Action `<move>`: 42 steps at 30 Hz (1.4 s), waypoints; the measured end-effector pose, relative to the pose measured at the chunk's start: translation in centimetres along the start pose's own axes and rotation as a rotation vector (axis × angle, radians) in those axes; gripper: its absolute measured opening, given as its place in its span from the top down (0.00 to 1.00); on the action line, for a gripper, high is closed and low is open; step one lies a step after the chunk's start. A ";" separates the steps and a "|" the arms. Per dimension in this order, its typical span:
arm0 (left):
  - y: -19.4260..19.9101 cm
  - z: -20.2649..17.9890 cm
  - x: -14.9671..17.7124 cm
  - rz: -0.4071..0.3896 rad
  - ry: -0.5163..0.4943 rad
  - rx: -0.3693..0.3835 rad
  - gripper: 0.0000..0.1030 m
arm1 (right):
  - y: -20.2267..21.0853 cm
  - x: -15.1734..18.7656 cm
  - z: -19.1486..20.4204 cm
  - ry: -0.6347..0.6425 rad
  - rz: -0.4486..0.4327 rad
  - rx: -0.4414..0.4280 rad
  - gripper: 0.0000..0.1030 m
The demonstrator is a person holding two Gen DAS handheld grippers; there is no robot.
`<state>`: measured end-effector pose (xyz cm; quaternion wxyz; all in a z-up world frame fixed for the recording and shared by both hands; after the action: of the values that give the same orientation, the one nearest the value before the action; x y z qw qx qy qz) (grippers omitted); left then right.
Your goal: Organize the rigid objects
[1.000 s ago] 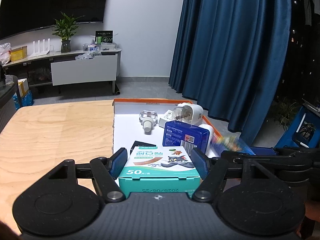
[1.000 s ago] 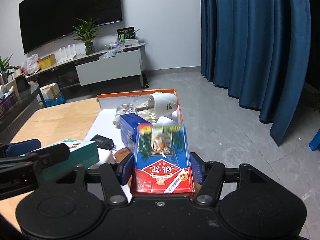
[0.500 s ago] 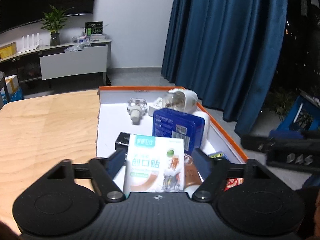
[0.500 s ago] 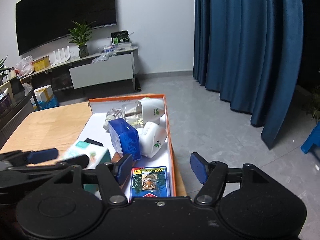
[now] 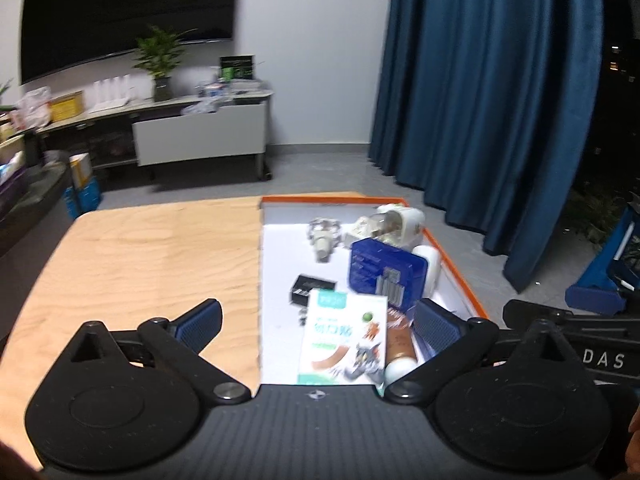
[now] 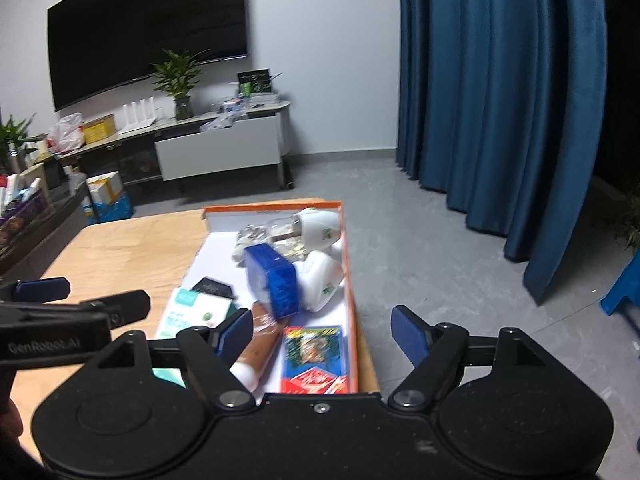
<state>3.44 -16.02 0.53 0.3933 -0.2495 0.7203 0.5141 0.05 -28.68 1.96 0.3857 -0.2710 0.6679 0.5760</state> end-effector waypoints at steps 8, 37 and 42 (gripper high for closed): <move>-0.8 0.5 2.4 0.096 0.052 -0.041 0.00 | 0.3 2.0 1.4 0.065 0.069 -0.001 0.12; -1.5 0.7 3.2 0.128 0.023 -0.093 0.00 | -0.8 3.3 2.0 0.076 0.130 -0.003 0.12; -1.5 0.7 3.2 0.129 0.022 -0.096 0.00 | -1.0 3.4 2.0 0.074 0.135 -0.005 0.12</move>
<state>2.94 -15.74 -3.05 0.3389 -0.2267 0.7136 0.5696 -0.65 -26.64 -1.45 0.3204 -0.2475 0.6971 0.5918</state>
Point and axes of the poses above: each gripper's, at about its wrist camera, not at the fingertips, and y roughly against the way its jaws point, z to its left, x to its underside, the point moved 5 cm from there along -y, roughly the way its jaws point, and after that the axes turned 11 degrees about x, right-handed, at the moved point
